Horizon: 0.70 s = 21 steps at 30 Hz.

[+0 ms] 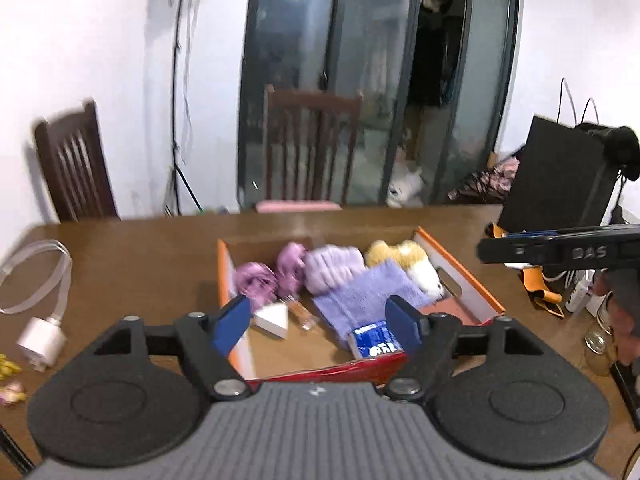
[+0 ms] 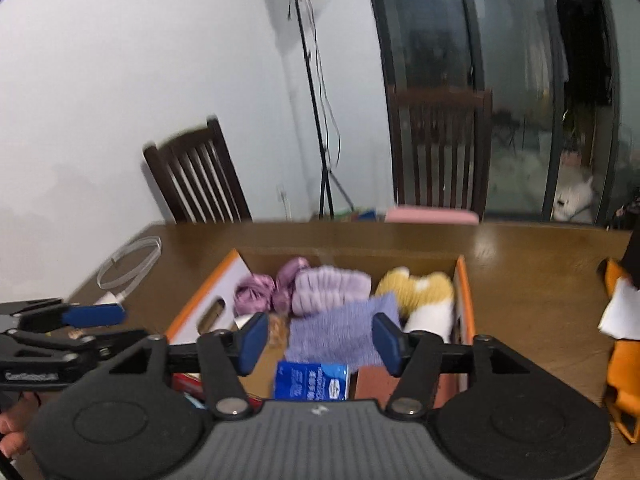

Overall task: Organize soft objects
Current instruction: 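Withdraw the open right tool toward the light-blue plush and foam cylinder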

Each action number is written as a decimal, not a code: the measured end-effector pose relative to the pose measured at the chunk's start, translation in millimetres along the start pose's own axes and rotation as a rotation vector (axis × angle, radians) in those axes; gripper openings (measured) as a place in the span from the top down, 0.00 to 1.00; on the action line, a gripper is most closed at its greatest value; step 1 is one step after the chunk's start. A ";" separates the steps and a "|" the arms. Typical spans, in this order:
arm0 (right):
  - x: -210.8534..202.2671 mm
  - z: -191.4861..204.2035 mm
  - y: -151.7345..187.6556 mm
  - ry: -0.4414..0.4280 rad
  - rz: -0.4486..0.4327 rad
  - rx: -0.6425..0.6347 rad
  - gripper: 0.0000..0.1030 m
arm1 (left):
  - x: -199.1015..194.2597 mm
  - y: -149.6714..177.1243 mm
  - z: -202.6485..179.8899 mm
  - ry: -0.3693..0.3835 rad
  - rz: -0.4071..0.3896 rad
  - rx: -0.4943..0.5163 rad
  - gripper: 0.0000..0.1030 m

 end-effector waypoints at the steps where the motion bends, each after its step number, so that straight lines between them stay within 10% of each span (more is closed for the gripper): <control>1: -8.4 4.3 -1.7 -0.008 -0.015 -0.004 0.37 | -8.8 -1.4 1.4 -0.007 -0.012 -0.001 0.25; 10: -73.6 40.9 14.4 -0.026 -0.162 -0.086 0.28 | -86.7 28.6 -7.5 -0.115 -0.178 0.028 0.06; 16: -111.4 49.9 102.0 -0.059 -0.248 -0.108 0.23 | -124.6 118.8 -23.2 -0.116 -0.174 -0.007 0.04; 21: -119.5 49.3 192.0 -0.149 -0.157 -0.054 0.19 | -145.3 188.3 -23.3 -0.192 -0.130 -0.020 0.01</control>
Point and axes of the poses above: each gripper's, at about its wrist camera, not at the fingertips, and x roughly the way its jaws point, z to its left, y to its underside, the point moved 9 cm from there along x, roughly the way its jaws point
